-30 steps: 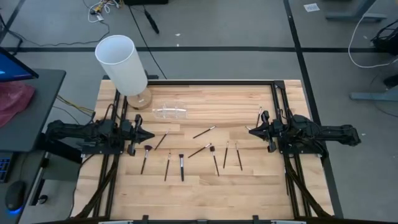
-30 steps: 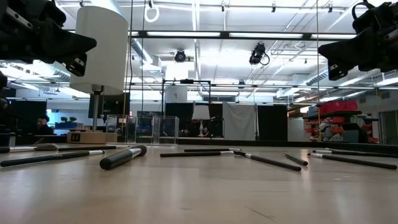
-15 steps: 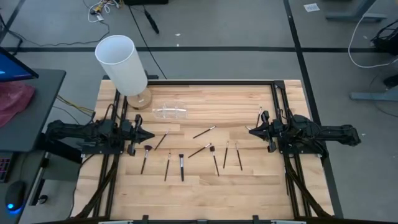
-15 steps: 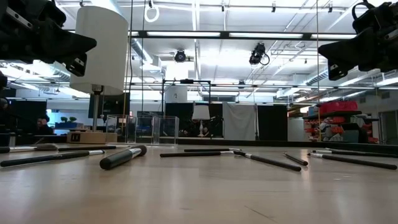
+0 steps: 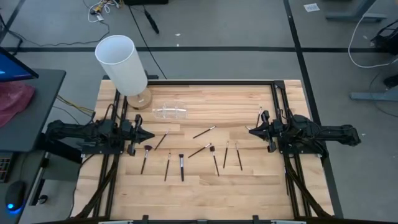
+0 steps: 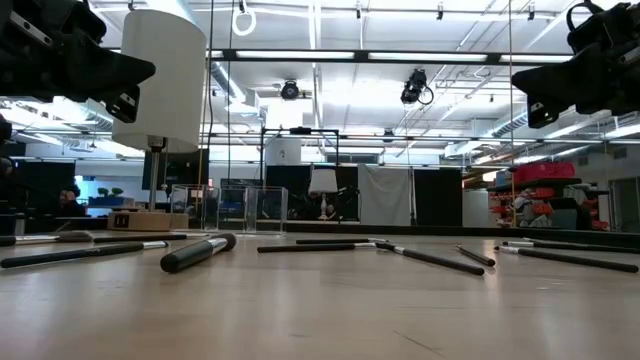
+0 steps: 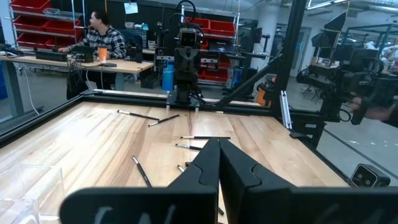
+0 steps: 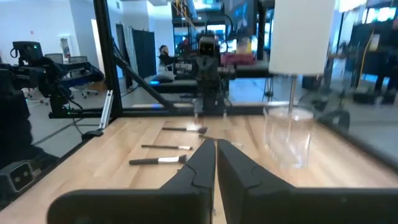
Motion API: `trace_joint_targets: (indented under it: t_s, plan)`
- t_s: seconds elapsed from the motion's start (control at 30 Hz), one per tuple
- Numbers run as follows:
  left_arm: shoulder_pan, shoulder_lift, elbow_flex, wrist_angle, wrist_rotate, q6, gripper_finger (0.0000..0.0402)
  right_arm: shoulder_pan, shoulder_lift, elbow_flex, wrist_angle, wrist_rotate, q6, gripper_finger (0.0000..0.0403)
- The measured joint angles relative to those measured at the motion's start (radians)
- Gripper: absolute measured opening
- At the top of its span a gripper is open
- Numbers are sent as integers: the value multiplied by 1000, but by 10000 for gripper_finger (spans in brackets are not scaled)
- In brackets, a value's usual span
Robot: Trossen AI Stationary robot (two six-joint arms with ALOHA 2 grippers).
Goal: Put items in baskets/containers
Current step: Put the eyeshadow brush into the transparent organizer
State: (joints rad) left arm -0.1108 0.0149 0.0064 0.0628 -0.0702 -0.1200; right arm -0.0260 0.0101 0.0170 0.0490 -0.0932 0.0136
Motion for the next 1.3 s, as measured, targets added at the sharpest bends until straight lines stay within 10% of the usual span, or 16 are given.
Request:
trace_joint_targets:
  t_s: [0.53,0.83,1.1,1.3]
  plan:
    - [0,0,0,0,0,0,3,77,97,1,610,-72,211,22]
    - [0,0,0,0,0,0,3,217,515,0,877,213,195,11]
    - [0,0,0,0,0,0,3,223,812,0,1114,254,285,10]
    - [0,0,0,0,0,0,3,226,903,67,1002,484,352,19]
